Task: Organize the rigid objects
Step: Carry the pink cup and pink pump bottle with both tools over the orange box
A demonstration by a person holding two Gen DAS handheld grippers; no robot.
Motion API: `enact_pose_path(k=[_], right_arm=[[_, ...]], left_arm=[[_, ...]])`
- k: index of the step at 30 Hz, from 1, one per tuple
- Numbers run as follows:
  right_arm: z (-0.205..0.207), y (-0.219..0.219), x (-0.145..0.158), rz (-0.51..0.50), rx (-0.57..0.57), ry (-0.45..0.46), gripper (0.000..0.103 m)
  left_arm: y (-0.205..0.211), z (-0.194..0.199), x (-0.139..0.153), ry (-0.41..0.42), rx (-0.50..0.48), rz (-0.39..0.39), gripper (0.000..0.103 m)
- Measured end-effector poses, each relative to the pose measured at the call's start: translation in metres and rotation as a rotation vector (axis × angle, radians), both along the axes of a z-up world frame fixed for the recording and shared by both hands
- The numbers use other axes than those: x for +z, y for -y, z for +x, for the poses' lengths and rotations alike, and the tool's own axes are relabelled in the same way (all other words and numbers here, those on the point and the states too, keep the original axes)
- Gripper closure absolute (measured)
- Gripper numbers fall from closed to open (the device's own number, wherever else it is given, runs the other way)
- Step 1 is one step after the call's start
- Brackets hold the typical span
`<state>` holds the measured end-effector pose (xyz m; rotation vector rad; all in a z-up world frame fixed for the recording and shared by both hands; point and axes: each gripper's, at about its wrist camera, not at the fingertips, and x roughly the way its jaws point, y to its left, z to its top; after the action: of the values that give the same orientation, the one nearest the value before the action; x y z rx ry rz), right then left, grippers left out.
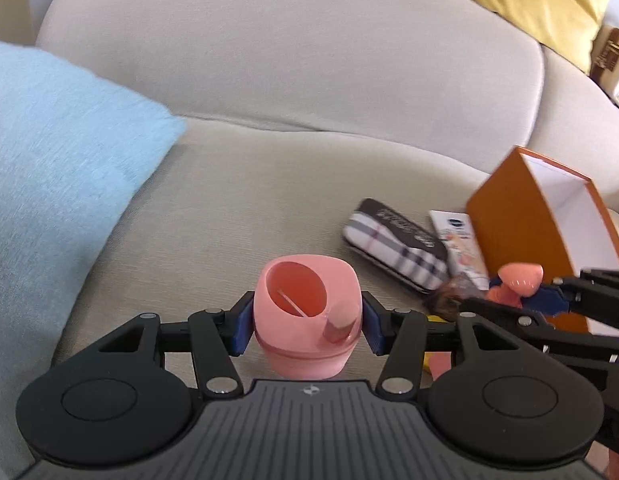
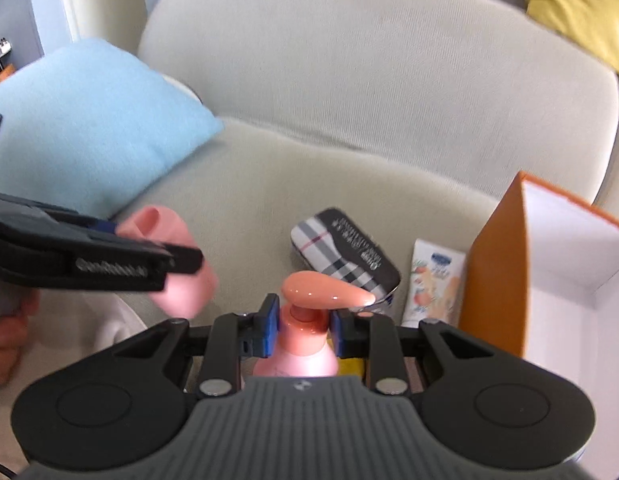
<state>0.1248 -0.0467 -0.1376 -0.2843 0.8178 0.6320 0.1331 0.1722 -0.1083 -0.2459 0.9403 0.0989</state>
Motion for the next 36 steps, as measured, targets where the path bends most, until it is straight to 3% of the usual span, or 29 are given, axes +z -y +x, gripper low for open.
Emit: enact_pose_path(k=[10, 16, 20, 24, 29, 36], right_arm=[[-0.018, 0.057, 0.055, 0.145, -0.050, 0.128, 0.076], [-0.022, 0.118, 0.090, 0.238, -0.139, 0.152, 0.076], [-0.026, 0.167, 0.105, 0.246, -0.215, 0.165, 0.076], [-0.026, 0.218, 0.102, 0.225, -0.309, 0.155, 0.076], [-0.020, 0.262, 0.078, 0.177, -0.375, 0.108, 0.076], [-0.001, 0.292, 0.034, 0.171, -0.306, 0.046, 0.076]], left_arm=[[0.048, -0.018, 0.060, 0.120, -0.114, 0.013, 0.042], [0.089, -0.018, 0.095, 0.192, -0.259, -0.036, 0.042], [0.127, -0.014, 0.108, 0.225, -0.389, -0.059, 0.042], [0.172, -0.005, 0.107, 0.220, -0.513, -0.092, 0.042], [0.225, 0.011, 0.081, 0.161, -0.636, -0.110, 0.042], [0.259, 0.034, 0.041, 0.053, -0.719, -0.103, 0.042]])
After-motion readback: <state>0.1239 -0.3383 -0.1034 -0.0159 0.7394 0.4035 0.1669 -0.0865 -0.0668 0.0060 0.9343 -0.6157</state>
